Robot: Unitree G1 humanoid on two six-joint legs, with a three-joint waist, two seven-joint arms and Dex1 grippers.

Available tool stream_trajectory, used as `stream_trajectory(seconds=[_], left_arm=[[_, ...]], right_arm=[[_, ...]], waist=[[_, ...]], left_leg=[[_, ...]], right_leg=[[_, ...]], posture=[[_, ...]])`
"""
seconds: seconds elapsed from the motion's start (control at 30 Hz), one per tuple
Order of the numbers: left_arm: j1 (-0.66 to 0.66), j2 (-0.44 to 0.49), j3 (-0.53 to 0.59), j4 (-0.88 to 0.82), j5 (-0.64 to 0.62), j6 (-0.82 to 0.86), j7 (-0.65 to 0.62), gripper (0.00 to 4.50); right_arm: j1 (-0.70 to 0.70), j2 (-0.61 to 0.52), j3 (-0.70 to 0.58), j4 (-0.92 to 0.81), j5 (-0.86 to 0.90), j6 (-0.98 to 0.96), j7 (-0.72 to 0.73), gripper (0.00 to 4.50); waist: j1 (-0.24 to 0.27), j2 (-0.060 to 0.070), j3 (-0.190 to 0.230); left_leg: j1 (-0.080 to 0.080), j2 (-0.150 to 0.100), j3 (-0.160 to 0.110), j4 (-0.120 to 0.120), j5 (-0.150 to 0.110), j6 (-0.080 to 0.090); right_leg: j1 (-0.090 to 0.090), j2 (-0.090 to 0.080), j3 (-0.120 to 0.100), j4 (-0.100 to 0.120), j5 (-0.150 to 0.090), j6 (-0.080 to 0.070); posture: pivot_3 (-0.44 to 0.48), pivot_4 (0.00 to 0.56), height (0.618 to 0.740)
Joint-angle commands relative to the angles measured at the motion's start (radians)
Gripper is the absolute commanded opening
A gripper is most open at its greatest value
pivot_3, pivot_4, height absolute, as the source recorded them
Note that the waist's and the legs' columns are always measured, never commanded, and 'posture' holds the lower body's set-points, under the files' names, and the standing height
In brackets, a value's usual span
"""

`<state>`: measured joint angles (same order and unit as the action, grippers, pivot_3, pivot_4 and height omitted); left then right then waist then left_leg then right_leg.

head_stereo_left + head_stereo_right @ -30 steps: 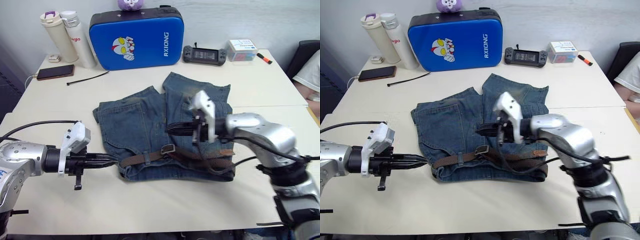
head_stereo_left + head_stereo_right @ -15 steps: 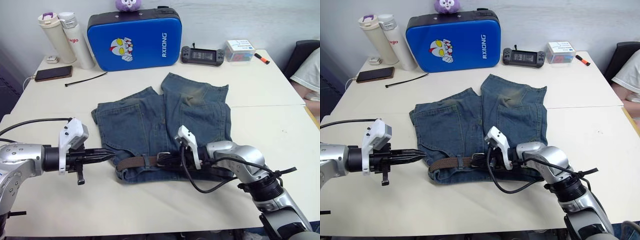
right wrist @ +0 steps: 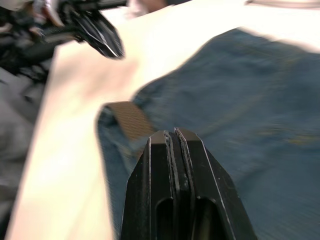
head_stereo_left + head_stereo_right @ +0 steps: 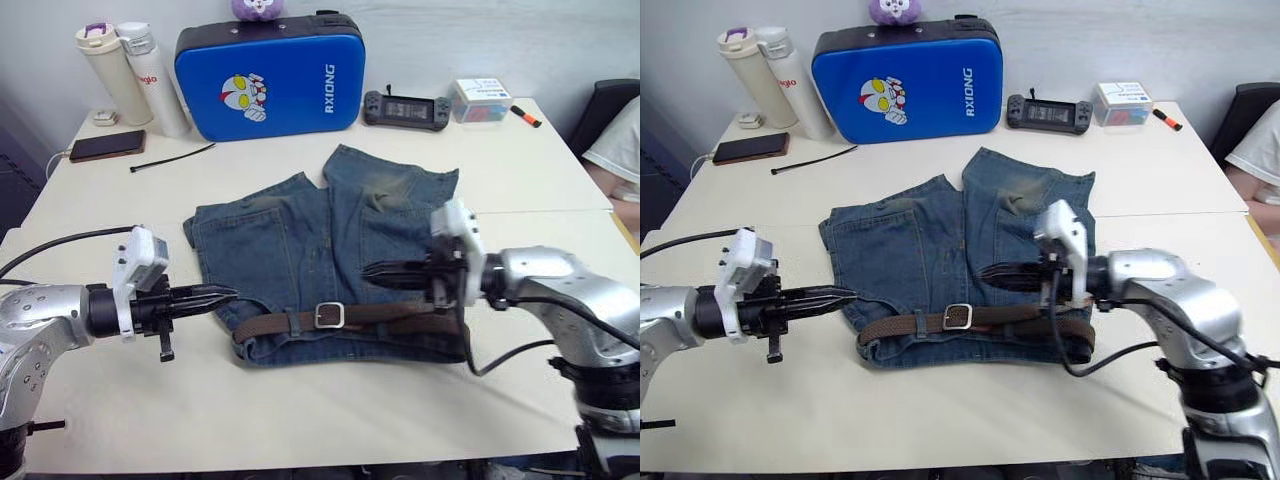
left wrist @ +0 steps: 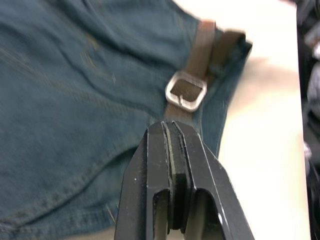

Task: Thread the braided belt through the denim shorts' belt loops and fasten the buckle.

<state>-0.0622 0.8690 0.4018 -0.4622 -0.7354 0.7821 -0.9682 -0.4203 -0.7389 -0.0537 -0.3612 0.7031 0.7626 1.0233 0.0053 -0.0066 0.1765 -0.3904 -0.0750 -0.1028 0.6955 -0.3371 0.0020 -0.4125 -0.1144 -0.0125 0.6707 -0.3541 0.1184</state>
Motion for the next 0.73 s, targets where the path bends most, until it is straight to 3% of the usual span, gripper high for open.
stream_trajectory(seconds=[0.03,0.37,0.53,0.73], left_arm=[[0.062,-0.018,0.056,-0.001,0.035,-0.048,0.046,0.00],[0.264,-0.112,0.100,-0.002,0.062,-0.158,0.071,0.00],[0.345,-0.162,0.066,0.016,0.128,-0.254,0.074,0.00],[0.340,-0.179,0.018,0.020,0.159,-0.302,0.090,0.00]], right_arm=[[0.086,-0.051,-0.159,0.070,-0.058,-0.148,0.009,0.06],[0.373,-0.087,-0.273,0.188,-0.166,-0.336,0.037,0.06],[0.420,-0.098,-0.254,0.199,-0.186,-0.369,0.053,0.06],[0.431,-0.093,-0.248,0.200,-0.201,-0.388,0.051,0.06]], waist=[[0.002,0.000,0.000],[0.009,0.000,0.000],[0.011,0.001,0.000],[0.020,0.001,0.000]], left_leg=[[0.000,0.000,0.000,0.000,0.000,0.000],[0.001,0.000,0.002,0.000,0.000,0.001],[0.001,0.000,0.002,-0.001,0.000,0.001],[0.001,0.000,0.002,0.000,0.000,0.001]], right_leg=[[0.000,0.000,0.000,0.000,0.000,0.000],[0.001,0.000,0.001,0.000,0.000,0.000],[0.002,0.000,0.001,-0.002,0.000,0.000],[0.003,0.000,0.001,-0.003,0.001,0.001]], posture=[[0.000,0.150,0.677],[0.000,0.150,0.677],[0.000,0.150,0.677],[0.000,0.150,0.677]])
